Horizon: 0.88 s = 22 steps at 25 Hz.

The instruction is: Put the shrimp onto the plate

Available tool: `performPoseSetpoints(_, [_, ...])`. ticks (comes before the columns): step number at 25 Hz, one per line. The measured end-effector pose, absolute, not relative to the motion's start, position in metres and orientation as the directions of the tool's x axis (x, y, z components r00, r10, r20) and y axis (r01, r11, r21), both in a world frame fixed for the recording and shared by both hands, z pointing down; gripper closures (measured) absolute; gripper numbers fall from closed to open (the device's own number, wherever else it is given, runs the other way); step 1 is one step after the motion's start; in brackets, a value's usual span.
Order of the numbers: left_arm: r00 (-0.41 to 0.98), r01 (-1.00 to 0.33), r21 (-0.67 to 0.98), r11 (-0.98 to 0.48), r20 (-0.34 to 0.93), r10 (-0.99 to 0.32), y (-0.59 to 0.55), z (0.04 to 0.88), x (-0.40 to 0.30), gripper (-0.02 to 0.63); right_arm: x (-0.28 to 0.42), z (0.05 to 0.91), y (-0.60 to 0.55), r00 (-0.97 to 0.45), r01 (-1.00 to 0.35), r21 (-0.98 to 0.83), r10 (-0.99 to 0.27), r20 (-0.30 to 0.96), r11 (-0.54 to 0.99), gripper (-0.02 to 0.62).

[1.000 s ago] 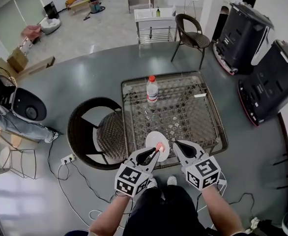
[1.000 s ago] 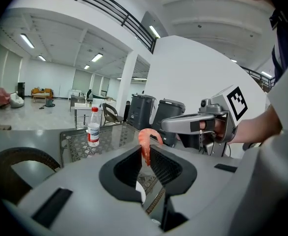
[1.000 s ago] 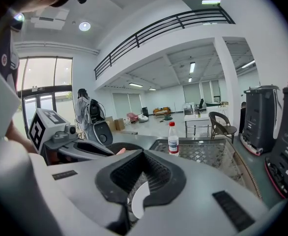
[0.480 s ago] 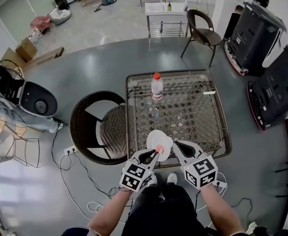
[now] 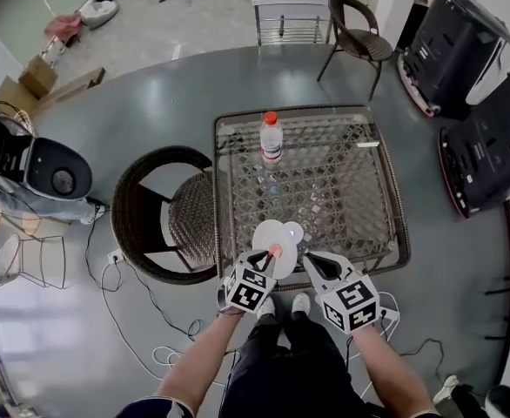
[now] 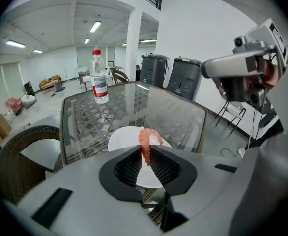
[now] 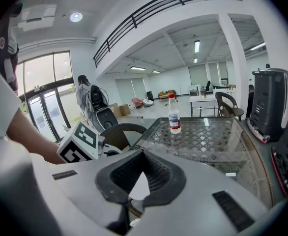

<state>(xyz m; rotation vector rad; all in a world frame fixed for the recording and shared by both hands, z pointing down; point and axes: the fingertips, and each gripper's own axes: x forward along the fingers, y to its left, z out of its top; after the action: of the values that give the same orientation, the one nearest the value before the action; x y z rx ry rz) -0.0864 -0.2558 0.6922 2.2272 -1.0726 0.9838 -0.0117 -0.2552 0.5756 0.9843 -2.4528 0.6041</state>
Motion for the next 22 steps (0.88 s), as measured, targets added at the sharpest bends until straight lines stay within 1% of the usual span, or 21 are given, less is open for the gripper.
performPoseSetpoints(9, [0.374, -0.807, 0.09, -0.584, 0.842, -0.389, -0.265, 0.726, -0.082, 0.545, -0.005, 0.591, -0.254, -0.652, -0.728, -0.268, -0.517, 0.555, 0.631, 0.589])
performPoseSetpoints(22, [0.306, -0.812, 0.099, -0.575, 0.912, -0.274, -0.259, 0.751, -0.079, 0.545, -0.006, 0.593, -0.258, -0.654, -0.729, -0.281, -0.515, 0.554, 0.623, 0.589])
